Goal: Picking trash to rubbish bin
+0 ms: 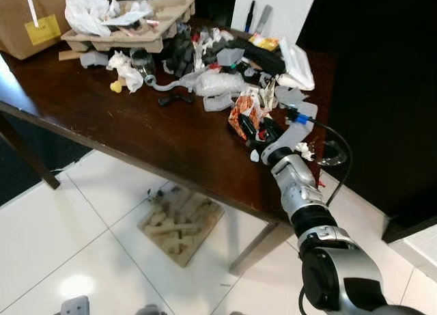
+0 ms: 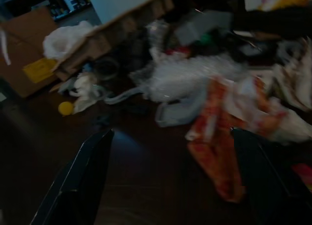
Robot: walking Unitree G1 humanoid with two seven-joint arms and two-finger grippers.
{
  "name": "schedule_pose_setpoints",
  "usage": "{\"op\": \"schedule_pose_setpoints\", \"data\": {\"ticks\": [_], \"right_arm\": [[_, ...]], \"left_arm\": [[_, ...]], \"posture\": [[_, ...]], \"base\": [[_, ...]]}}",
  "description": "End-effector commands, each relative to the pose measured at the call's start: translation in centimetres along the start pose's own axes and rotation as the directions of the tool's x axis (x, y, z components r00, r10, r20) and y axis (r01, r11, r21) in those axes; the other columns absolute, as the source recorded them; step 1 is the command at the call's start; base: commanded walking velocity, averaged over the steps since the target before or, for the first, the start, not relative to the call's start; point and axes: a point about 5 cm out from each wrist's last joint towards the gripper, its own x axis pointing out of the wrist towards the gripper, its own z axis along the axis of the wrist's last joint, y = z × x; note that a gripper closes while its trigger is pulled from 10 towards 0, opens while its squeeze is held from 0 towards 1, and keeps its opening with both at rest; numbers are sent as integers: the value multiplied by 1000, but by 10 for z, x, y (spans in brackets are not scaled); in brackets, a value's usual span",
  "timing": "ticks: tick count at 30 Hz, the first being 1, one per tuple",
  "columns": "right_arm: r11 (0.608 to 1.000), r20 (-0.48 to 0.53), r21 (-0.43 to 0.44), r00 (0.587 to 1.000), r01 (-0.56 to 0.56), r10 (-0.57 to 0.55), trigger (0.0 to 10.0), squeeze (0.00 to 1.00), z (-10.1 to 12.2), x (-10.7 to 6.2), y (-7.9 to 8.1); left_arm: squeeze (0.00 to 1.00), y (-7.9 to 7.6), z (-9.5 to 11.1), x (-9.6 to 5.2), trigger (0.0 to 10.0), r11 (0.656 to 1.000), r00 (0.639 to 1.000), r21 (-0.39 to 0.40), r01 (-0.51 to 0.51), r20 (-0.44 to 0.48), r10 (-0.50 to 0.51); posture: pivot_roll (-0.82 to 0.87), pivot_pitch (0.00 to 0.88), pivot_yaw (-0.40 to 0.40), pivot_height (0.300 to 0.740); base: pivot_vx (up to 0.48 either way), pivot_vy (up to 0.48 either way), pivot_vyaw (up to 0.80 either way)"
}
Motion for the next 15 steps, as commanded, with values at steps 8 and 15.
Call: {"op": "schedule_pose_setpoints", "data": {"ticks": [8, 15], "right_arm": [[993, -35, -114, 999, -14, 10, 10000, 0, -1, 11, 17], [992, -32, -125, 999, 8, -13, 10000, 0, 2, 13, 15]], "left_arm": [[0, -5, -16, -2, 10000, 1000, 998, 5, 25, -50, -25], [0, -6, -18, -3, 10000, 1000, 998, 2, 28, -51, -27]], "posture": [[238, 164, -90, 740], [239, 166, -95, 740]], "base": [[295, 0, 0], [325, 0, 0]]}}
